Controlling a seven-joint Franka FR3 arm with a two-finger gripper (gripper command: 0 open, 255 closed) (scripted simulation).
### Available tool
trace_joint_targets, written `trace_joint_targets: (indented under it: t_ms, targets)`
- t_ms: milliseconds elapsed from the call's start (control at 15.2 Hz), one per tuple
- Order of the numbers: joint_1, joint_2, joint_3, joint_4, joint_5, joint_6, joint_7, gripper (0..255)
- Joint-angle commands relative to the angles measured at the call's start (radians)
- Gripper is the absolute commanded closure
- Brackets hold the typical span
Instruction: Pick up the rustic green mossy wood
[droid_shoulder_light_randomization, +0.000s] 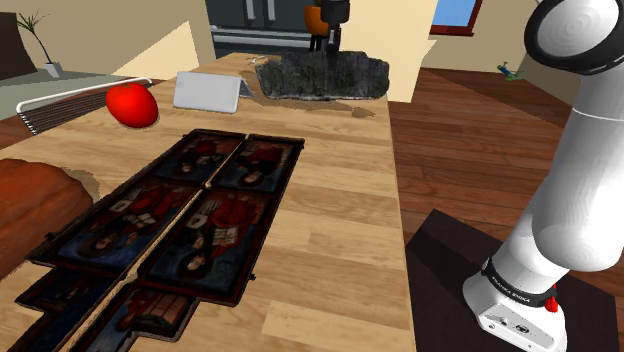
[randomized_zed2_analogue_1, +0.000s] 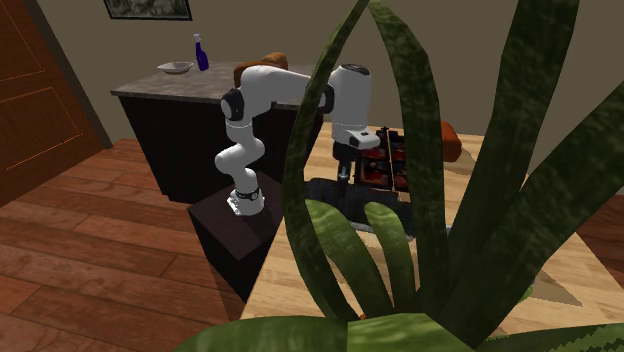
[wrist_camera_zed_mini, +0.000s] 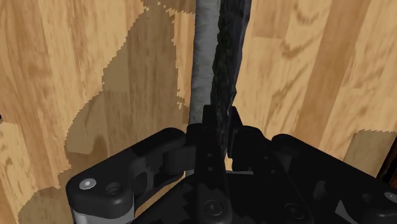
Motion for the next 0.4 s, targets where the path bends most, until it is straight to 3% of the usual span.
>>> trace_joint_targets:
  t_ms: [0, 330]
  targets:
    - [-0.001, 0.01, -0.001, 0.042, 0.001, -0.031, -0.005, 255]
    - [-0.001, 0.036, -0.001, 0.123, 0.002, -0.086, -0.012, 255]
